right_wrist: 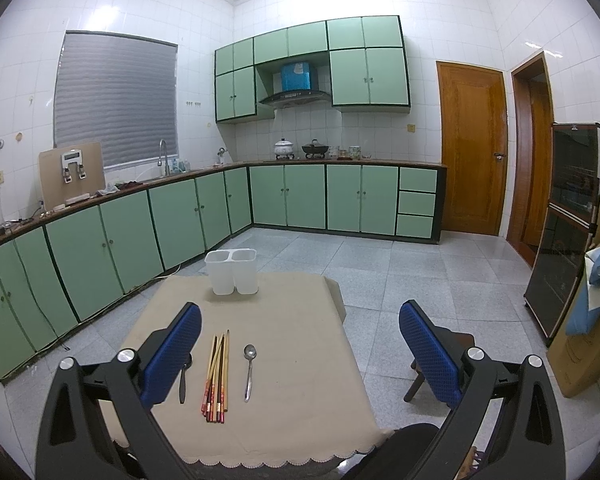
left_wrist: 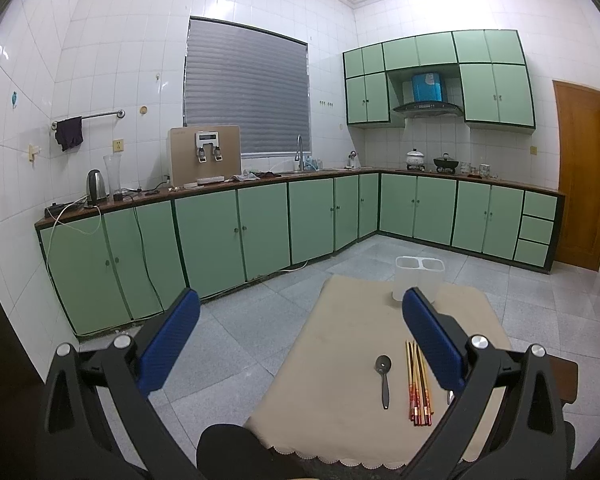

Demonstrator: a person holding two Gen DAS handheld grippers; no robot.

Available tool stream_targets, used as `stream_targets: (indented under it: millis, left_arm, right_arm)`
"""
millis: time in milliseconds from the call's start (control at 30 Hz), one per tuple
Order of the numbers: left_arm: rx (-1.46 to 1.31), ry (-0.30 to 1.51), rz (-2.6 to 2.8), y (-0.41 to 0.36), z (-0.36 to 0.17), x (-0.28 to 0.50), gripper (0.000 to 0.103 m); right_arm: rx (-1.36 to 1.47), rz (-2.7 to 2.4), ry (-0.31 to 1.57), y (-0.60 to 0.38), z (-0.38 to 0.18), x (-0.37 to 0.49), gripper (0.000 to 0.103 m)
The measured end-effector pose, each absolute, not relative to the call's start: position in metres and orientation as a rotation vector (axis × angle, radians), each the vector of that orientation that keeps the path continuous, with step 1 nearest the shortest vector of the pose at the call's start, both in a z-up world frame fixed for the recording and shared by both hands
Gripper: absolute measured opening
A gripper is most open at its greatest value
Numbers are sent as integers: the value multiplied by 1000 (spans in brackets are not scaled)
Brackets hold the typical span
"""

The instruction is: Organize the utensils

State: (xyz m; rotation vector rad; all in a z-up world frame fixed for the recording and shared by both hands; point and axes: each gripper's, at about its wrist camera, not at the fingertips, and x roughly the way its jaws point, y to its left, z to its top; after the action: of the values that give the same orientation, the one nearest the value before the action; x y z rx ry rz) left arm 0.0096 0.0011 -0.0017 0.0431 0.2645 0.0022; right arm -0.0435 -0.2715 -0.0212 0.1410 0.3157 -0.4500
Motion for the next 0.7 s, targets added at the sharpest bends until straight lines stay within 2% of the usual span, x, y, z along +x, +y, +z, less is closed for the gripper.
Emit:
stream_targets:
  millis: [467,600,700]
  left_arm:
    - [69,330,-6,-3,-17,31,98]
    - [96,481,-112,-15,-57,66,98]
    - [104,609,-173,-24,-103,98,98]
  right_arm:
    - [150,-424,353,-277,-31,-30,97]
    - [155,-381,414,-282,-56,-6,97]
    - [153,-326,535,-286,-96,28,97]
